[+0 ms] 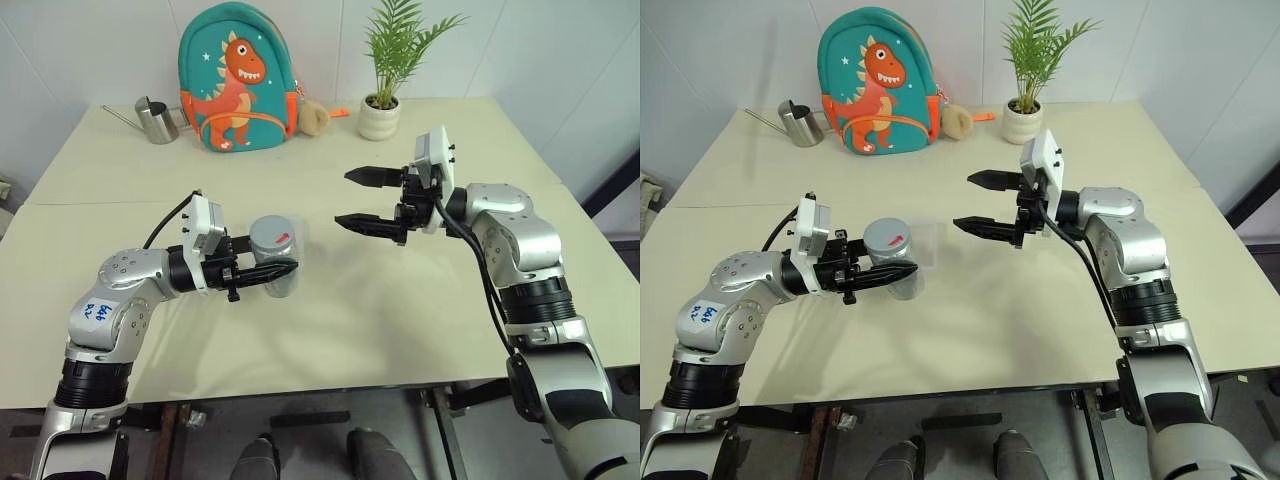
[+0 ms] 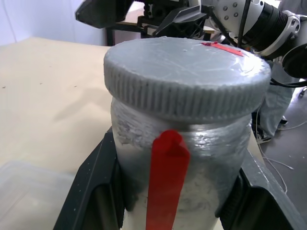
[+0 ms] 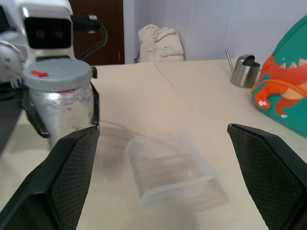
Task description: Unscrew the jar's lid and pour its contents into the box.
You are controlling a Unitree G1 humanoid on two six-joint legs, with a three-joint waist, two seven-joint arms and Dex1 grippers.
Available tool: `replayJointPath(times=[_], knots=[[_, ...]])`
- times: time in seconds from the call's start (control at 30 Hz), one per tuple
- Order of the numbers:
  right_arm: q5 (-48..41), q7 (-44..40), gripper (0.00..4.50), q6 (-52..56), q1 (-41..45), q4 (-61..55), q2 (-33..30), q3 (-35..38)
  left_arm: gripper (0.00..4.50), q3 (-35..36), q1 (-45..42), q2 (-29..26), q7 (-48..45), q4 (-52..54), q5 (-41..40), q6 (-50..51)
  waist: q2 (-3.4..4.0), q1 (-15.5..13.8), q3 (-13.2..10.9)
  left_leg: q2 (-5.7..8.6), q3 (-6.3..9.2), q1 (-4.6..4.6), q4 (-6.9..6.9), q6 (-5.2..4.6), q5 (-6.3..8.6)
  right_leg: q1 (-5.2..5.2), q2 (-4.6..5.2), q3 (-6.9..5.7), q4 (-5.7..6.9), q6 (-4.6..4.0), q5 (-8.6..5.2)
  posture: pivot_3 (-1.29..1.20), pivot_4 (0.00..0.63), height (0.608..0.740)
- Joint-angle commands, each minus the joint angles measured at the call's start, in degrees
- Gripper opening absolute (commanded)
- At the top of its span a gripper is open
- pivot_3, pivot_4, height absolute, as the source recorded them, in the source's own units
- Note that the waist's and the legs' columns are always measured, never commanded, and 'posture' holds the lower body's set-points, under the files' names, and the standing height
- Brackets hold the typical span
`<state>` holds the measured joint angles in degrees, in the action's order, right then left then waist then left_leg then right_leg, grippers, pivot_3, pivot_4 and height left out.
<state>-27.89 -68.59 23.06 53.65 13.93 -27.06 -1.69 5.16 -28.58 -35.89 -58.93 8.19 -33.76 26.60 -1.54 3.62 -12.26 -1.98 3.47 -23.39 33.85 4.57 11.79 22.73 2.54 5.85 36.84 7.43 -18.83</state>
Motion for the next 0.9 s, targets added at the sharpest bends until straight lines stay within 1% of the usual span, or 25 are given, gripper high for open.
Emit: replayJointPath(times=[0.03, 0.17, 0.3, 0.53, 0.7, 0.9], knots=[[-6.27, -0.76, 4.49, 5.11, 0.48, -8.52, 1.30, 1.21, 1.92, 1.20, -0.38, -0.48, -0.08, 0.77, -0.13, -1.34, 0.03, 0.05, -0.02, 0.00, 0.00, 0.00, 0.01, 0.00, 0.00, 0.01, 0.00, 0.00, 0.02, 0.00, 0.00, 0.00, 0.150, 0.740], [-7.35, 2.42, 4.49, 8.06, -0.02, -14.22, 5.05, -1.55, 1.92, 0.55, -1.33, -0.18, -0.05, -0.15, 0.50, -1.77, 0.03, -0.10, -0.02, 0.00, 0.00, 0.01, 0.05, 0.00, 0.00, 0.00, 0.00, 0.00, 0.04, 0.00, 0.00, 0.00, 0.150, 0.740], [-4.23, 5.86, 4.49, 8.57, -0.07, -16.83, 7.97, -5.53, 1.92, 0.00, -2.09, 0.23, -0.01, -0.83, 0.84, -2.01, 0.03, -0.25, -0.02, 0.00, 0.01, 0.00, 0.08, 0.00, 0.00, 0.00, 0.00, 0.00, 0.08, 0.00, 0.00, 0.00, 0.150, 0.740], [1.08, 12.15, 4.49, 8.07, 2.00, -14.74, 11.76, -9.67, 1.92, -0.75, -2.61, 0.66, -0.36, -1.49, 0.87, -2.29, 0.03, -0.36, -0.02, 0.01, 0.02, -0.02, 0.07, 0.01, 0.00, 0.01, 0.01, -0.01, 0.04, 0.00, 0.00, 0.00, 0.150, 0.740], [4.60, 13.34, 4.49, 6.23, 2.37, -13.11, 12.86, -11.47, 1.92, -0.98, -2.84, 0.99, -0.51, -1.56, 0.80, -2.16, 0.03, -0.30, -0.02, 0.00, 0.01, -0.01, 0.07, 0.00, 0.00, 0.02, 0.00, 0.00, 0.06, 0.00, 0.00, 0.00, 0.150, 0.740], [4.97, 13.96, 4.49, 5.94, 3.31, -12.01, 13.73, -10.26, 1.92, -1.17, -2.63, 1.11, -0.54, -1.52, 0.71, -2.15, 0.03, -0.30, -0.02, 0.01, 0.01, -0.02, 0.07, 0.00, 0.00, 0.02, 0.00, -0.01, 0.06, 0.00, 0.00, 0.00, 0.150, 0.740]])
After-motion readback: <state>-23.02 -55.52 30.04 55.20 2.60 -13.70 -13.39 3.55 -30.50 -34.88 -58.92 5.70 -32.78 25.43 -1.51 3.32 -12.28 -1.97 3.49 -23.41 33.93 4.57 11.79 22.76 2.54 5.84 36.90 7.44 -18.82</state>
